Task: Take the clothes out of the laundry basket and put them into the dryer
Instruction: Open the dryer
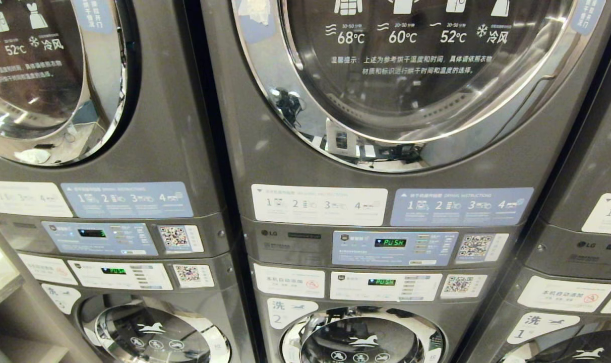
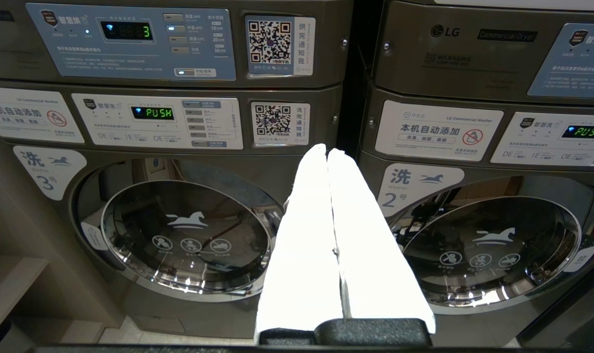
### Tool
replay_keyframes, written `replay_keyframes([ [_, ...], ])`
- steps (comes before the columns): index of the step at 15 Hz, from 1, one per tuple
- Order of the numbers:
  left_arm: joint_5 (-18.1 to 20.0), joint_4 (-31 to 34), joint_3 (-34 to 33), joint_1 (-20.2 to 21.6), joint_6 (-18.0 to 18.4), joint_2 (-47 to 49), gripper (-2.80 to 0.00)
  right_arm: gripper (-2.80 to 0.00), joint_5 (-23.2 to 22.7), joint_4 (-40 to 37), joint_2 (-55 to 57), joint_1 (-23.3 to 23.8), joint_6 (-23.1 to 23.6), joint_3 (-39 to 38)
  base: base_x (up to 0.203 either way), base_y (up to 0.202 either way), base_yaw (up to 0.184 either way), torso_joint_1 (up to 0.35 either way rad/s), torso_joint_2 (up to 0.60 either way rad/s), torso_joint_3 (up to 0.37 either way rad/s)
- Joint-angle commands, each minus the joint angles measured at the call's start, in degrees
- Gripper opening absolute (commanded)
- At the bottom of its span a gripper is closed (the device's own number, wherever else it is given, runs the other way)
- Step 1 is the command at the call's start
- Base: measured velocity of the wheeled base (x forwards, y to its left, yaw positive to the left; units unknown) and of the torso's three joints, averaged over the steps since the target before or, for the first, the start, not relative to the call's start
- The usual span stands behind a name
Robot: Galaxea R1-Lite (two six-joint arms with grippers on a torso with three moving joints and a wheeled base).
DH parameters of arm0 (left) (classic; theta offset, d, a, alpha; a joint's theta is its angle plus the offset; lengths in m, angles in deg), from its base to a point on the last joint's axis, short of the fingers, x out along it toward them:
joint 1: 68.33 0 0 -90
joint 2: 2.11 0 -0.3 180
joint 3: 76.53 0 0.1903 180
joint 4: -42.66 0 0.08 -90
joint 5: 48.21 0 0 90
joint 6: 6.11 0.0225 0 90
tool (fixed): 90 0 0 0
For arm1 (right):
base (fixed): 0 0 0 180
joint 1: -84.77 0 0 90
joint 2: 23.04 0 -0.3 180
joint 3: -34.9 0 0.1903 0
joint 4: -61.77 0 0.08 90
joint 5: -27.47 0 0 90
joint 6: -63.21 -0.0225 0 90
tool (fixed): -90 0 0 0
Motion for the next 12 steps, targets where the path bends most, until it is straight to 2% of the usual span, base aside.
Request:
replay_keyframes([
  [1, -0.01, 0.04, -0.02, 0.01, -0.04, -0.02, -2.80, -2.80, 0.13, 0.03, 0.03, -0.02, 0.40, 1.03, 0.000, 0.000, 0.000, 0.000, 0.00, 0.000],
  [2, -0.01, 0.04, -0.02, 0.01, -0.04, -0.02, -2.80, -2.80, 0.04, -0.11, 0.30, -0.02, 0.57, 3.29, 0.000, 0.000, 0.000, 0.000, 0.00, 0.000],
  [5, -0.01, 0.04, -0.02, 0.01, -0.04, -0.02, -2.80, -2.80, -2.84, -1.15, 9.49, -0.36, -0.50, 19.10, 0.000, 0.000, 0.000, 0.000, 0.00, 0.000],
  [7, -0.01, 0.04, -0.02, 0.01, -0.04, -0.02, -2.80, -2.80, -8.33, -1.54, 24.19, -0.71, -3.20, 34.81, 0.000, 0.000, 0.000, 0.000, 0.00, 0.000],
  [10, -0.01, 0.04, 0.07, 0.01, 0.02, -0.02, -2.80, -2.80, -21.11, -2.33, 51.38, -1.28, -6.32, 59.64, 0.000, 0.000, 0.000, 0.000, 0.00, 0.000],
  [11, -0.01, 0.04, -0.02, 0.01, -0.04, -0.02, -2.80, -2.68, -24.54, -2.73, 59.40, -2.02, -7.00, 67.24, 0.000, 0.000, 0.000, 0.000, 0.00, 0.000],
  [12, -0.01, 0.04, -0.02, 0.01, 0.01, -0.02, -2.80, 0.00, -27.43, -3.63, 66.73, -3.39, -7.60, 75.47, 0.000, 0.000, 0.000, 0.000, 0.00, 0.000],
])
